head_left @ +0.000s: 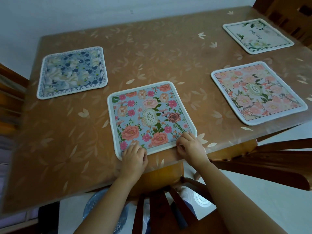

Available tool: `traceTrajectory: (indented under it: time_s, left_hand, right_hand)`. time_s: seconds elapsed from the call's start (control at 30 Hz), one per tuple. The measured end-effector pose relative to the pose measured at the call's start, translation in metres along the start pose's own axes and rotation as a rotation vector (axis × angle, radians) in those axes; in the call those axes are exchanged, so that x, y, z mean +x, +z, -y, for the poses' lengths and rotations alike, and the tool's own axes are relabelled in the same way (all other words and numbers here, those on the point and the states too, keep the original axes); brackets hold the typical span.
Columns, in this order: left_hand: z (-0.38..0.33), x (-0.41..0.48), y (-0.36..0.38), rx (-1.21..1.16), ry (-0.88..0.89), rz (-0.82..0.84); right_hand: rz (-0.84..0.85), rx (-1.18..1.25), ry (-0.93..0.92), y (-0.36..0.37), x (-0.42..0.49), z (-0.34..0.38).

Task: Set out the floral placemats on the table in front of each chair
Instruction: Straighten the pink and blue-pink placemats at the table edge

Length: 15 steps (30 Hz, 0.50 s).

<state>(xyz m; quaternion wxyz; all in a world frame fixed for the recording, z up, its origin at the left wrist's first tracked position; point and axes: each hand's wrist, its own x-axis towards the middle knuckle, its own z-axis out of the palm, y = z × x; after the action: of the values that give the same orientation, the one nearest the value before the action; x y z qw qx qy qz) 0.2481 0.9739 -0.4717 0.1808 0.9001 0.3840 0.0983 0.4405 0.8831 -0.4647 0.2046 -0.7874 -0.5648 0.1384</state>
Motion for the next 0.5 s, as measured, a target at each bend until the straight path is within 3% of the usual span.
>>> traceTrajectory:
  time_s: [0.5]
  left_hand:
    - [0.0048,-0.0054,-0.0038,-0.008,-0.03,0.014]
  right_hand:
    - [-0.012,0.045,0.025,0.0048,0.0002,0.0069]
